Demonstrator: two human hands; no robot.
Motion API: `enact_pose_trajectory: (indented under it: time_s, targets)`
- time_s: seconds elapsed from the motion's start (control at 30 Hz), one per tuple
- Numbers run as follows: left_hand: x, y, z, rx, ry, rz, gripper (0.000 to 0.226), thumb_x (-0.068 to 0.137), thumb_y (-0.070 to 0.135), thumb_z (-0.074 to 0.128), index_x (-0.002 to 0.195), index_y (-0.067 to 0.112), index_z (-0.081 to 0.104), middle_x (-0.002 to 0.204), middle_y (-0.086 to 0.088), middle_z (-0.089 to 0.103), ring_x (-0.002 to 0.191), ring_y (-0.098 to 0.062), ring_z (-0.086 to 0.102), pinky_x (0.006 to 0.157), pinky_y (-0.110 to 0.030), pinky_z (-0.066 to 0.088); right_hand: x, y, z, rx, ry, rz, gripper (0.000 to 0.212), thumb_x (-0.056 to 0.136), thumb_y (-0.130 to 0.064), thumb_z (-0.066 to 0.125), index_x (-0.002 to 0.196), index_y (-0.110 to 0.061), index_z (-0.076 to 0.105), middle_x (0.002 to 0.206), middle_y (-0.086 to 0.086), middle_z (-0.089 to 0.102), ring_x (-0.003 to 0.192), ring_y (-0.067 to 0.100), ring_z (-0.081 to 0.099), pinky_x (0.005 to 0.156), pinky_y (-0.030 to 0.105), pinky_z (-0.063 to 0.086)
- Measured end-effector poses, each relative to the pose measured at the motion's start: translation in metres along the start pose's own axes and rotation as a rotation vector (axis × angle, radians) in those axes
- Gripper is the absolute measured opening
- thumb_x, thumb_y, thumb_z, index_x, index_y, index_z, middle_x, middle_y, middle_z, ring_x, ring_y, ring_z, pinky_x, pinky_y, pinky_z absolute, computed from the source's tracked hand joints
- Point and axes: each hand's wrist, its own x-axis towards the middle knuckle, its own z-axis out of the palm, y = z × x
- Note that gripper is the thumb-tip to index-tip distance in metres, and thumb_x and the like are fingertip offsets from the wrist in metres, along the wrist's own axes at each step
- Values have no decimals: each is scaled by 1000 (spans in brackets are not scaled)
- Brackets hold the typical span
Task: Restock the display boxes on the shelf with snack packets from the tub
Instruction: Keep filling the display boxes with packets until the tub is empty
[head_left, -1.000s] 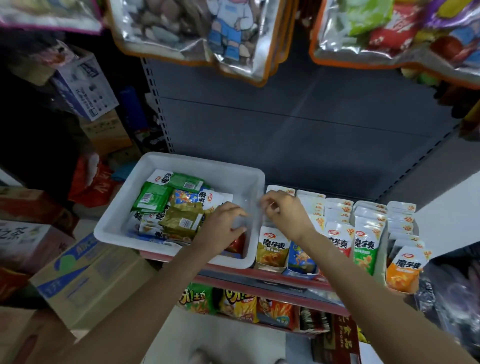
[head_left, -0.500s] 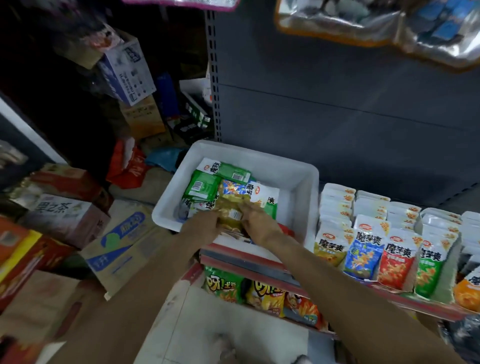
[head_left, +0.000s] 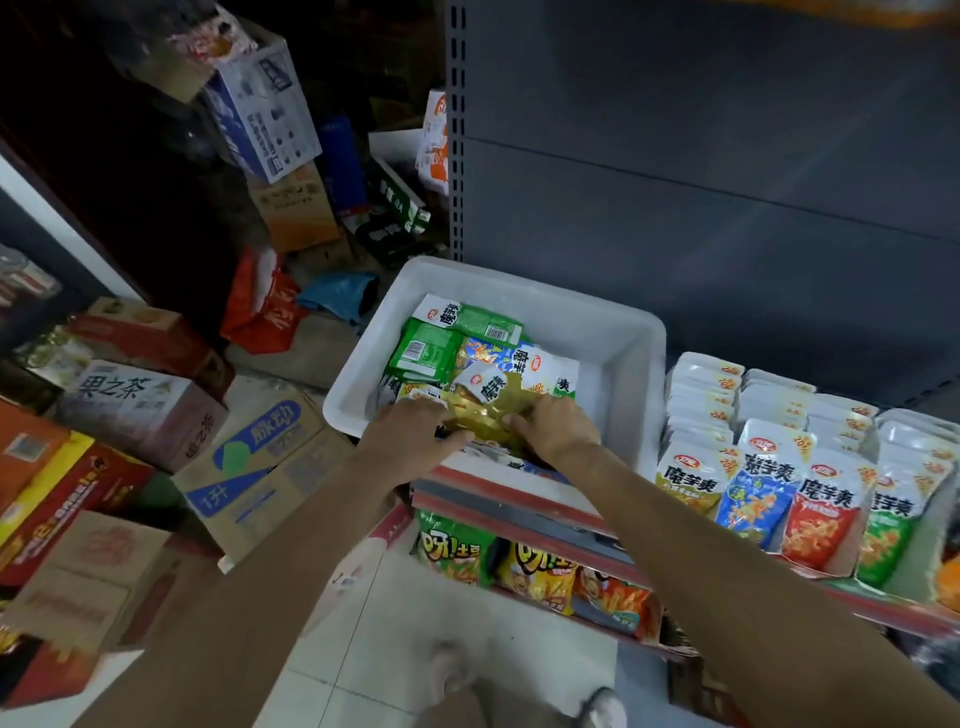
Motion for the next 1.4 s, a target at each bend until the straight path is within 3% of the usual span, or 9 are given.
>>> enact_pose_trajectory:
  time_s: [0.13, 0.37, 0.47, 0.57, 0.67, 0.77, 1.0, 1.17, 1.4]
  targets:
    - [-10, -2, -10, 14, -107, 53, 74, 80, 71, 48, 139, 27, 44, 149, 5, 37, 137, -18, 31, 113, -38, 22, 1, -6, -2, -49, 0, -10, 46, 91, -49, 52, 113, -8, 58, 108, 12, 62, 98, 27, 61, 77, 33, 48]
    - [-13, 3, -8, 15, -60, 0, 79, 75, 78, 42, 134, 26, 49, 144, 3, 43, 133, -18, 37, 111, -39, 28, -9, -9, -14, -141, 102, -174, 25, 96, -8, 38, 113, -2, 55, 108, 22, 62, 98, 38, 61, 74, 37, 47]
    - [-13, 10, -4, -90, 46, -58, 67, 80, 70, 49, 129, 25, 54, 134, 2, 52, 126, -18, 45, 103, -34, 36, -13, 5, -21, 251, 190, -190, 19, 98, -12, 42, 94, -3, 59, 86, 19, 63, 80, 34, 59, 66, 34, 43]
    - [-10, 28, -4, -588, 170, -93, 50, 86, 51, 58, 124, 19, 56, 121, 3, 59, 114, -15, 55, 91, -28, 44, -28, 19, -34, 841, 92, -177, 20, 94, -4, 47, 84, -2, 65, 82, 9, 65, 79, 20, 61, 74, 30, 50]
    - [-7, 63, -16, -875, 258, -25, 21, 90, 31, 60, 108, 20, 57, 101, 8, 63, 93, -4, 61, 74, -16, 44, -43, 39, -43, 959, -11, -179, 17, 91, 0, 52, 86, -2, 67, 82, 10, 65, 79, 19, 61, 78, 37, 51]
    - [0, 101, -26, -843, 333, 91, 9, 90, 18, 60, 97, 12, 62, 89, 1, 67, 78, 1, 60, 66, -11, 44, -54, 63, -59, 981, 36, -221, 12, 87, 0, 60, 86, -9, 67, 76, 10, 60, 74, 20, 56, 72, 36, 48]
    - [26, 187, -18, -853, 270, 188, 17, 90, 19, 61, 102, 6, 63, 95, -5, 67, 91, -18, 64, 84, -32, 49, -79, 125, -112, 1125, 363, -241, 25, 86, 5, 59, 95, -18, 63, 90, -1, 69, 82, 10, 65, 76, 31, 55]
    - [45, 210, 11, -305, 79, 279, 33, 95, 27, 53, 125, 14, 56, 126, -6, 57, 118, -24, 48, 94, -33, 41, -86, 168, -130, 1204, 660, -119, 9, 89, -2, 59, 94, -8, 61, 76, -2, 65, 68, 2, 61, 69, 29, 53]
    - [41, 211, 18, -90, 14, 324, 52, 94, 52, 41, 135, 20, 48, 138, -1, 43, 128, -20, 34, 104, -36, 32, -73, 185, -126, 1269, 534, -101, 12, 89, -3, 59, 101, -7, 61, 92, 5, 70, 81, 11, 68, 76, 29, 58]
